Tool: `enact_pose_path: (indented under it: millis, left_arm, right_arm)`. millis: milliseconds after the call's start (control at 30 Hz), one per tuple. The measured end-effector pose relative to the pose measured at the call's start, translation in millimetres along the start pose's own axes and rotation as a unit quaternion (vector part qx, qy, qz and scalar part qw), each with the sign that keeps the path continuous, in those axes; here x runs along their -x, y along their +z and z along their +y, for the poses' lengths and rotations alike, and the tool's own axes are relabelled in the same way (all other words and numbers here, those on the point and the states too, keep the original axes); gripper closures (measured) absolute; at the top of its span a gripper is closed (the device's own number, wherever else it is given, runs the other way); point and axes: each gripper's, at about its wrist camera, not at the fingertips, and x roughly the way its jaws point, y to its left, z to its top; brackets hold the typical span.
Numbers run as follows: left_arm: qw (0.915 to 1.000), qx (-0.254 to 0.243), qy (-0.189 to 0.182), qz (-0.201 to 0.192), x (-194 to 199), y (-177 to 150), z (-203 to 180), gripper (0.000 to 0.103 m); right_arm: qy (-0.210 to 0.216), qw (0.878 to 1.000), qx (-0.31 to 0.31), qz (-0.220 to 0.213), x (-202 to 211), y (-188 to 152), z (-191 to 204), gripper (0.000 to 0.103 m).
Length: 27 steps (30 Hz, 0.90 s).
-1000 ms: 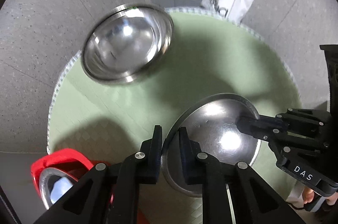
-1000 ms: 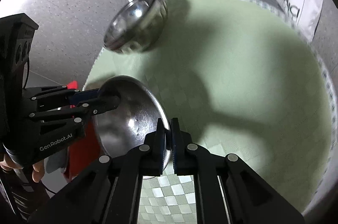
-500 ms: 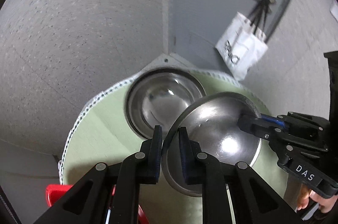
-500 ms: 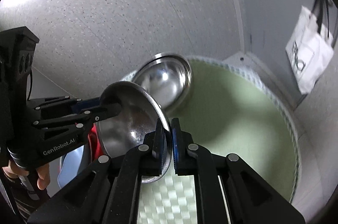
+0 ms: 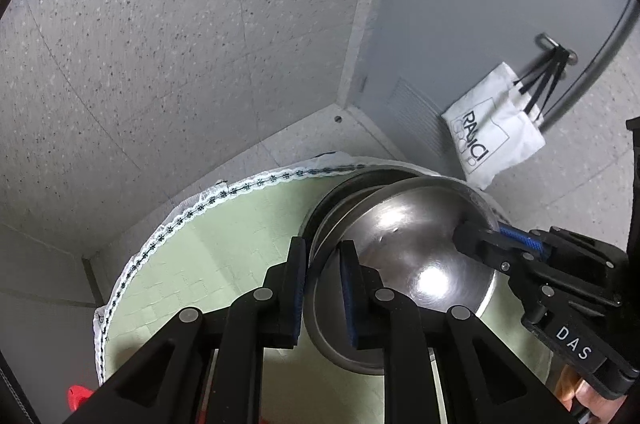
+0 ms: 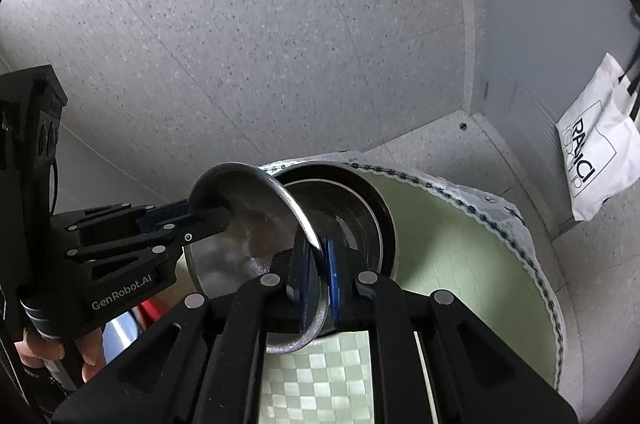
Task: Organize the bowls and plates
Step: 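Carry the small steel bowl and lower it onto the stacked bowls, then open the right gripper and withdraw from the nested steel bowls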
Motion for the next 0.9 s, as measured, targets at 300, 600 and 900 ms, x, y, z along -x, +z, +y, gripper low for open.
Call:
enact_pose_path:
  millis: [300, 600, 900]
  left_arm:
    - [0.9998, 0.003, -0.003, 0.020, -39, 9, -5, 0.089]
    - [0.9998, 0.007, 0.000, 0.017, -49, 13, -8, 0.085]
    - [0.9999, 0.015, 0.005, 0.005, -31, -3, -9, 0.040]
  right_arm:
    - [-0.033, 0.999, 0.011, 0.010, -18, 6, -7, 0.094]
    - [-0.052, 0.999, 0.003, 0.015, -24, 2, -15, 0.090]
    - [-0.051, 0.999, -0.002, 0.002, -11, -7, -14, 0.067]
